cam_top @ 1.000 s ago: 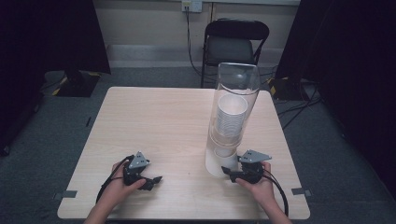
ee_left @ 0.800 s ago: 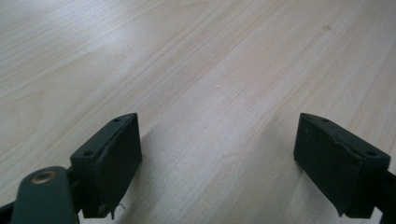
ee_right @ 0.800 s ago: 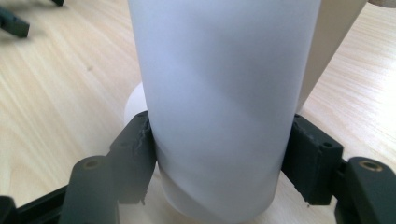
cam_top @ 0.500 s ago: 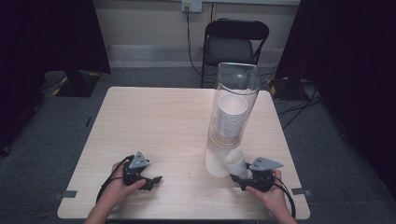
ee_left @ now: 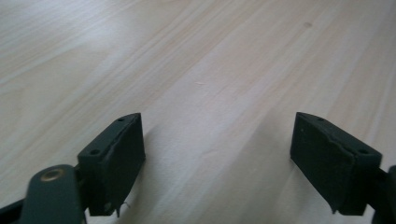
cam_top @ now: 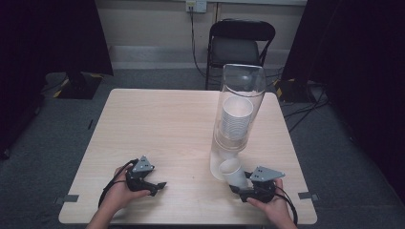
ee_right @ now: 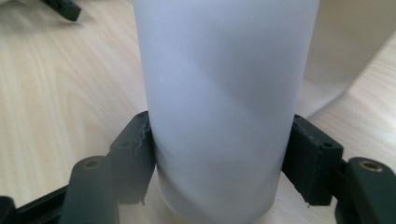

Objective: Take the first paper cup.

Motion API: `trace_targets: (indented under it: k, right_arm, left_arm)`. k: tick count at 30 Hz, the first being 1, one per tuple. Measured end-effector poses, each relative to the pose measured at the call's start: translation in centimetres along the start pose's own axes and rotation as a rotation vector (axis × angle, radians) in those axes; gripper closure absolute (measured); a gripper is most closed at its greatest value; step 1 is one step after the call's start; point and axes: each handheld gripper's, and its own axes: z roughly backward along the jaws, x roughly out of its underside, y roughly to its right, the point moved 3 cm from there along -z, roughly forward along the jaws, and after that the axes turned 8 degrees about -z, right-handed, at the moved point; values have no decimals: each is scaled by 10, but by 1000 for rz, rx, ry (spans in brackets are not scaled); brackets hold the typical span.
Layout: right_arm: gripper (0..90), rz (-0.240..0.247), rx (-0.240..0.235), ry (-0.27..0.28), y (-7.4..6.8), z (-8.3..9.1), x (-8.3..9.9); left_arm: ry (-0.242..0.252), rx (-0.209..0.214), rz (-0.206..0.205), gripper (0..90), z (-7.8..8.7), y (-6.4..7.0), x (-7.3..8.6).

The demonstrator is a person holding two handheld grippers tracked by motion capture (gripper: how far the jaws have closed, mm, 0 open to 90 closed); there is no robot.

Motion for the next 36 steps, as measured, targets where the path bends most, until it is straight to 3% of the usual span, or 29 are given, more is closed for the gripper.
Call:
trace_targets:
  k: [3, 7, 12, 13, 14, 18, 22, 26, 34, 36]
  right_arm:
    - [327, 27, -15, -11, -5, -3, 1]
    - [327, 47, -42, -20, -16, -10, -2]
    - [326, 112, -101, -14, -41, -26, -14]
    - [326, 120, -111, -12, -44, -29, -15]
    - [326, 130, -117, -11, -47, -32, -17]
    - [326, 158, -140, 1, -57, -39, -24]
    - [326, 202, -171, 6, -73, -53, -32]
    - [325, 224, -181, 2, -79, -60, -34]
    - [324, 264, -196, 28, -92, -69, -42]
    - [324, 273, -201, 41, -95, -72, -46]
  left_arm:
    - [-1, 16, 2, 188, 1, 3, -4]
    - [41, 39, 23, 203, 5, 7, -13]
    - [117, 121, 77, 271, 18, 17, -37]
    - [117, 121, 77, 281, 18, 17, -37]
    - [138, 163, 112, 300, 23, 20, -45]
    - [161, 204, 130, 367, 29, 24, -55]
    - [193, 257, 197, 419, 36, 27, -65]
    - [187, 245, 213, 434, 37, 26, -66]
    - [179, 285, 261, 475, 34, 29, -69]
    - [173, 289, 272, 537, 33, 29, -68]
